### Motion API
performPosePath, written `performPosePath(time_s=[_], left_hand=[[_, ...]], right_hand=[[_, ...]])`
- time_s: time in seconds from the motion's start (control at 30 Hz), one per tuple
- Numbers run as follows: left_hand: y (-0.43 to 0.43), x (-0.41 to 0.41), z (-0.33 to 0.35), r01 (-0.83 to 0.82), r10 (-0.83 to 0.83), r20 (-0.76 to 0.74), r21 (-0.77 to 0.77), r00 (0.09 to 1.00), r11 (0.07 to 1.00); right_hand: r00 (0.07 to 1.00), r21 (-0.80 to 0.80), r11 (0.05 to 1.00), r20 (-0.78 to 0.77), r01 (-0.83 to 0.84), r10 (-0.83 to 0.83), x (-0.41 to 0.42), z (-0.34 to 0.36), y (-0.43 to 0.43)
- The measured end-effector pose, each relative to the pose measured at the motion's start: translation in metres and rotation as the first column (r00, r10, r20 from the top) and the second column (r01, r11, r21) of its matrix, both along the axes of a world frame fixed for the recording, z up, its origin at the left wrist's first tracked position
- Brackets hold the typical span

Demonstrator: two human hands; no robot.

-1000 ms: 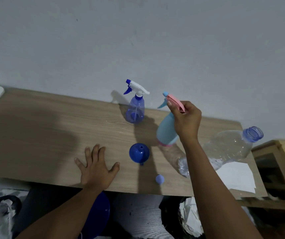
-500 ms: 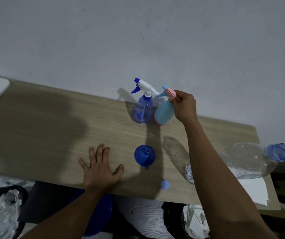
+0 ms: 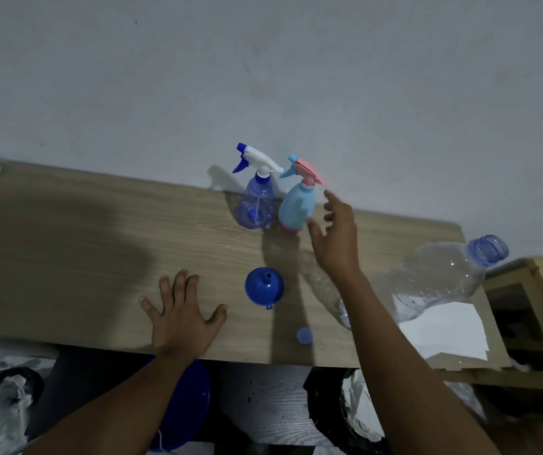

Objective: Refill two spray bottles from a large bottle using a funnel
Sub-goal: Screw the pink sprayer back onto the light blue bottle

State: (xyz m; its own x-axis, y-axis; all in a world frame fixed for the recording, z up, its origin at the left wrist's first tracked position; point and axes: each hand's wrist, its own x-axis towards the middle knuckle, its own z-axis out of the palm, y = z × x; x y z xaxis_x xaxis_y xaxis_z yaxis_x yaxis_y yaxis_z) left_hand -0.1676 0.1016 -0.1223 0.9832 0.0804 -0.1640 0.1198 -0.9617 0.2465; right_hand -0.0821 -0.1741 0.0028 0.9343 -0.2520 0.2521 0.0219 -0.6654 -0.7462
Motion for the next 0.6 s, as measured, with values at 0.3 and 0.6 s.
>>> performPosePath(time_s=[0.3, 0.6], left_hand=[[0.002, -0.008, -0.003, 0.021, -0.019, 0.04, -0.049, 0.999, 0.999], [-0.056, -0.082, -0.002, 0.282, -0.258, 0.177, -0.125, 0.95, 0.951]], right_hand=[[0.877, -0.068, 0.976, -0.457, -0.205, 0.152, -0.145, -0.084, -0.003], [0.89, -0.173, 0.957, -0.436, -0.232, 0.137, -0.193, -0.099, -0.008]])
